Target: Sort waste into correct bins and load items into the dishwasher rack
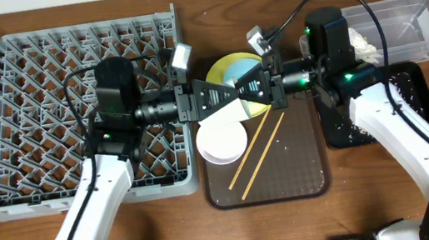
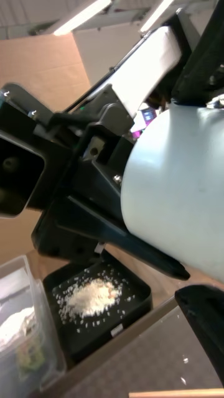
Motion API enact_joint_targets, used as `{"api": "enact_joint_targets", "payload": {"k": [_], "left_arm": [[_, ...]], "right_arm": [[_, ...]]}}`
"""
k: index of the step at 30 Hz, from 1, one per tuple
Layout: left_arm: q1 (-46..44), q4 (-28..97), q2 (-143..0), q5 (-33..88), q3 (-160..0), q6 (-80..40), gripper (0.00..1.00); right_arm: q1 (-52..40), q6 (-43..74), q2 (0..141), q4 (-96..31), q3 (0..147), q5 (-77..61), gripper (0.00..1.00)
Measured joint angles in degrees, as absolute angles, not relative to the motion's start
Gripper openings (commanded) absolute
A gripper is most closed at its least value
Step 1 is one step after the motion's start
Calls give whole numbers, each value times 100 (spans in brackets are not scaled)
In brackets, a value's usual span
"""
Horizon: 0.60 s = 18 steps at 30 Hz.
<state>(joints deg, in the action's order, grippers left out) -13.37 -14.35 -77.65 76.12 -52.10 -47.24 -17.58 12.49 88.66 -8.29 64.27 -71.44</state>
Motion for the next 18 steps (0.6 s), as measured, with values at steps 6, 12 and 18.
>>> {"api": "enact_joint_targets", "payload": {"k": [6,12,18], "left_arm": [[-1374,-1557,-7769,7638,-5210,-5019,89],[-1398,-1568,-7769,7655,-5210,-5109,89],[-1492,-1533,-7773,7658,-5210,-5146,90]], "right_arm": [[-1739,1260,8864,-637,6427,-7203,1],[-1691,1258,8864,-582,6427,-7218,1],[-1481,1282,8864,-506,6427,-7203,1]]}}
